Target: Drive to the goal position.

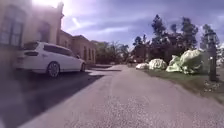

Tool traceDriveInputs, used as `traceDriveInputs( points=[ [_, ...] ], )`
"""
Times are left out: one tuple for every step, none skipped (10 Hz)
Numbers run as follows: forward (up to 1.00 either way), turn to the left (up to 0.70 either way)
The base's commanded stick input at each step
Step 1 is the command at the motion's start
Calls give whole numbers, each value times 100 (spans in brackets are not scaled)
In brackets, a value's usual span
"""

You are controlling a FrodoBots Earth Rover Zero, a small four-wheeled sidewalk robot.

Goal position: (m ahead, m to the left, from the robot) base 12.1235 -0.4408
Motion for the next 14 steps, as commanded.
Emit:
traceDriveInputs(
  points=[
    [70, 7],
    [70, 7],
    [70, 7],
    [70, 7],
    [70, 7],
    [70, 7],
    [70, 7],
    [70, 7],
    [70, 7],
    [70, 7],
    [70, 7],
    [70, 7],
    [70, 7],
    [70, 7]
  ],
)
